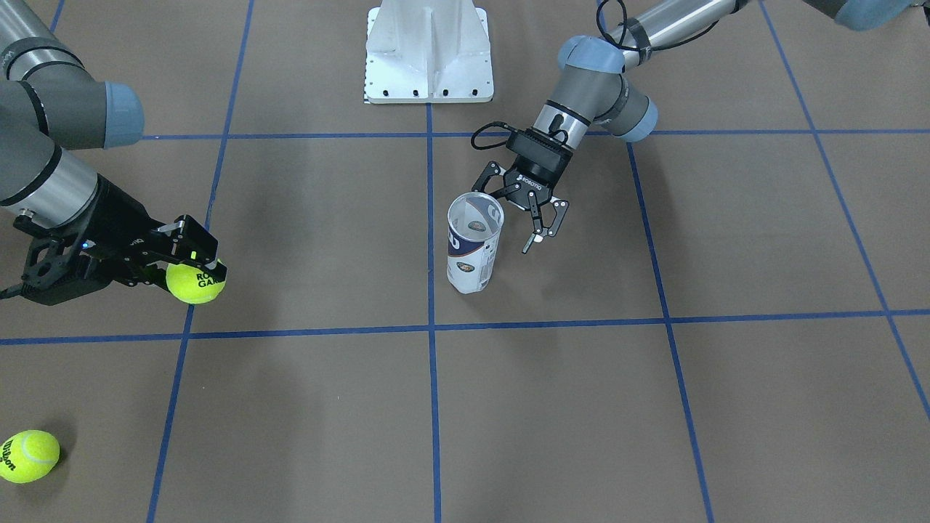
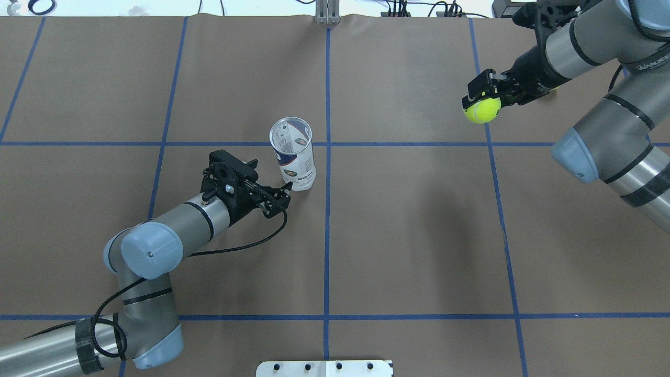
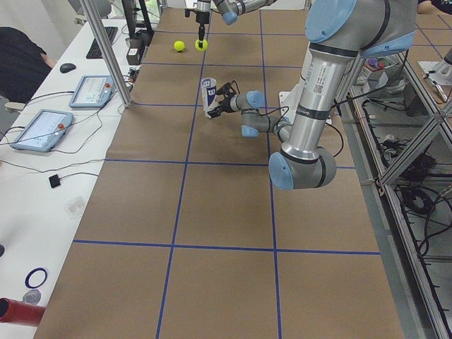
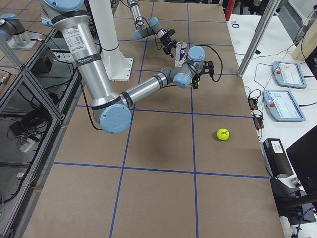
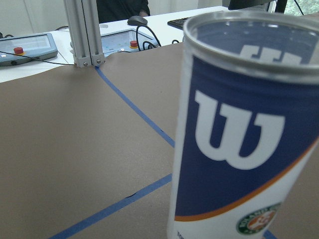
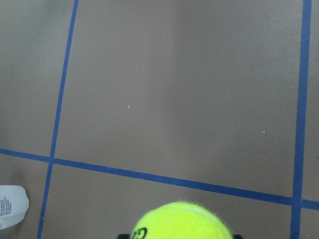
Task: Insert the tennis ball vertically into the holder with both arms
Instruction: 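Lift the yellow ball with the right gripper while the left gripper holds the can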
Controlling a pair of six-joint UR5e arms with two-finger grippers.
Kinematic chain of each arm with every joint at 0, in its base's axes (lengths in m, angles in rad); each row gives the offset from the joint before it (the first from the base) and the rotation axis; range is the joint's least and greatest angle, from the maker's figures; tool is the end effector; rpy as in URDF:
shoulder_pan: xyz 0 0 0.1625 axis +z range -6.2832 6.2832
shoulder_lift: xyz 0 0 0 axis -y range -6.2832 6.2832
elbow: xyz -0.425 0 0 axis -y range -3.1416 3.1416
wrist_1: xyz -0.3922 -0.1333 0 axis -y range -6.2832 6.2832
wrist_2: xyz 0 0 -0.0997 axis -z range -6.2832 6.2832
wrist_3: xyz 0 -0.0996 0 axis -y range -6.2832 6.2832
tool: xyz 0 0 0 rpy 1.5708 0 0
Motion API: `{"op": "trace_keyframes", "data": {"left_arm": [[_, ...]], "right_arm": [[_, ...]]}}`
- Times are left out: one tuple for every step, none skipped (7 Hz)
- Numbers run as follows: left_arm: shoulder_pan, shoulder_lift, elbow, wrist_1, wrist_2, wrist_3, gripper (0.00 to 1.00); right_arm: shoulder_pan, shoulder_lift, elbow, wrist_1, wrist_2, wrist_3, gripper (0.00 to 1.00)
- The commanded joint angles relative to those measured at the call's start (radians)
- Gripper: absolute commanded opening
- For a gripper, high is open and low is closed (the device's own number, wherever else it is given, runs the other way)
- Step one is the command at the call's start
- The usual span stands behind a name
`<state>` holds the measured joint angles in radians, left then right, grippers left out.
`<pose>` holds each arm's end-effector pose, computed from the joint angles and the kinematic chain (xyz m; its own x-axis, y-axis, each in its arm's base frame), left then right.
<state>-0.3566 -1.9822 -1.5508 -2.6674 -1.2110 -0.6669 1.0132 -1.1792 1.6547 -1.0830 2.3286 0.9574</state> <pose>0.5350 -0.3790 0.3108 0.5630 0.5751 -0.5936 0.3446 0.4894 0.8011 -0.2769 -0.5665 0.3352 0.4299 -0.1009 0.8972 -0.0859 0.9847 0.1518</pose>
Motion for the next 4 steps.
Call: {"op": "trace_keyframes", "data": {"left_arm": [[0.027, -0.035, 0.033, 0.0, 0.017, -0.002, 0.99], [0.027, -0.082, 0.09, -0.002, 0.062, -0.002, 0.99], [0.027, -0.087, 0.11, -0.037, 0.079, -0.002, 0.99], [0.027, -0.087, 0.127, -0.067, 0.115, 0.0, 0.99]], "right_arm": [[-0.001, 0.001, 0.003, 0.0, -0.001, 0.003, 0.0], [-0.004, 0.001, 0.005, 0.0, -0.002, 0.004, 0.0], [-0.007, 0.001, 0.008, 0.0, -0.003, 0.01, 0.0], [-0.013, 0.001, 0.008, 0.0, -0.008, 0.012, 0.0]]}}
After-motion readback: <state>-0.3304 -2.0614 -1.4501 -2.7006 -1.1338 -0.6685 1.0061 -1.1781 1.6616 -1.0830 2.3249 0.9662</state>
